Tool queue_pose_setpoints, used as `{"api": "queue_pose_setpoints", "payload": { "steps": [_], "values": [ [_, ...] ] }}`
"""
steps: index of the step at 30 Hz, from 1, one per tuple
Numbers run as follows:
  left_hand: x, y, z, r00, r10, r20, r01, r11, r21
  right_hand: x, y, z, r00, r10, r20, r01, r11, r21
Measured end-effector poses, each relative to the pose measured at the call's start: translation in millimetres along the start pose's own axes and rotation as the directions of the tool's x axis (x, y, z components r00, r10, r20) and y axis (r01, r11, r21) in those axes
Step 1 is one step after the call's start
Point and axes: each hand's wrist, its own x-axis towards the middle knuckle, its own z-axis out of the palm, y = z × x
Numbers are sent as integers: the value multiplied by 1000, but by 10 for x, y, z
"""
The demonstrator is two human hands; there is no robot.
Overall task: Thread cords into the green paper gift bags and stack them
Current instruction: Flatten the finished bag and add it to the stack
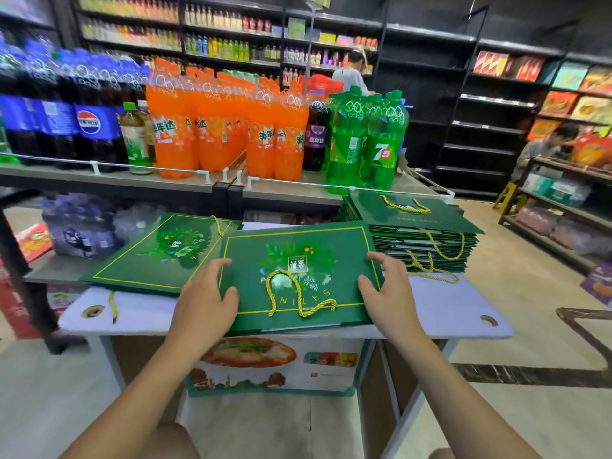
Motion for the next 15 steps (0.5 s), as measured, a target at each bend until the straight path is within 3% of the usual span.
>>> {"api": "queue_pose_setpoints", "payload": {
  "steps": [4, 8, 11, 15],
  "values": [
    [207, 91, -29, 998, 1, -62, -21, 948, -319, 370, -154, -201, 995, -14, -98, 25, 994, 105],
    [594, 509, 11, 991, 13, -132, -78, 863, -499, 845, -258, -513, 989, 20, -143, 12, 976, 215],
    [1006, 925, 102, 990, 42, -133, -111, 812, -574, 1247, -263, -797, 981, 61, -182, -14, 968, 252],
    [1500, 1463, 359, 992, 72, -104, -117, 829, -547, 1770, -121, -1155, 973, 121, -195, -66, 961, 270]
  ]
}}
